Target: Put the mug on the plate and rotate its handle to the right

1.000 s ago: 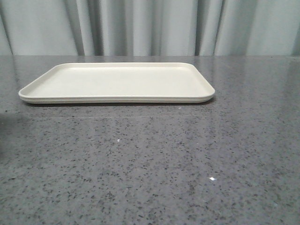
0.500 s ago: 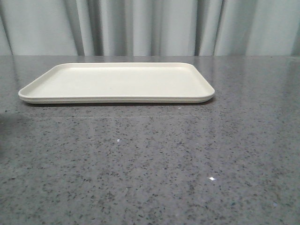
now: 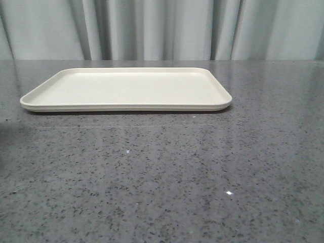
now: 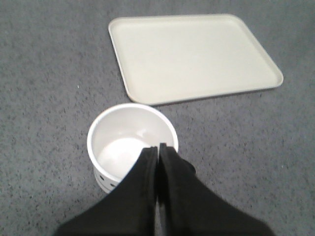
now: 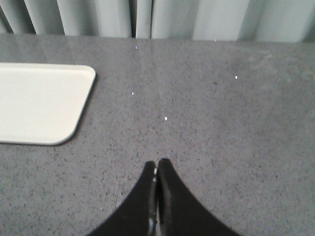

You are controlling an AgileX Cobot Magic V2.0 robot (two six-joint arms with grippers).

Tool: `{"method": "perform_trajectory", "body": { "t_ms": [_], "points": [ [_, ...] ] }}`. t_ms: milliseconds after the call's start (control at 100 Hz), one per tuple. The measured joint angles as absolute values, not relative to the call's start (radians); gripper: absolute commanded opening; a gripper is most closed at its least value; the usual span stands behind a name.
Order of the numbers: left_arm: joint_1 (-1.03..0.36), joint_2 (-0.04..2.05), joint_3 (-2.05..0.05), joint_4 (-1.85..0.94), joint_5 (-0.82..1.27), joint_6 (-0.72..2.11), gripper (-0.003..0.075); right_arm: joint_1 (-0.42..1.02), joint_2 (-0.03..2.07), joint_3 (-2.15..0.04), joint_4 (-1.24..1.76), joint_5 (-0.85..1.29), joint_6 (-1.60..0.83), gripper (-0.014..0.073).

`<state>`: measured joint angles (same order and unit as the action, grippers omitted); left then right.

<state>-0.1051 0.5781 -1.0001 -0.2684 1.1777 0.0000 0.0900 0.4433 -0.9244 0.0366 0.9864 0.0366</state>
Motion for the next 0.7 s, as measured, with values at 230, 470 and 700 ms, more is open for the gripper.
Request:
{"method": "perform_trajectory", "body": {
  "t_ms": [230,470,700],
  "points": [
    [-0.105,0.693,-1.045,-0.265,1.218,0.000,-0.0020,0.090,0.574,-0.950,0.037,1.133,0.037,-0.0067],
    [-0.105,0.706,-1.047,-0.261,1.201,0.000,-0.0020,0.090,0.605,-0.950,0.037,1.134,0.037,-0.0067],
    [-0.105,0.706,-1.047,-0.254,1.195,0.000,-0.0020,0.090,0.605,-0.950,0.037,1.134,0.037,-0.0065]
  ]
}}
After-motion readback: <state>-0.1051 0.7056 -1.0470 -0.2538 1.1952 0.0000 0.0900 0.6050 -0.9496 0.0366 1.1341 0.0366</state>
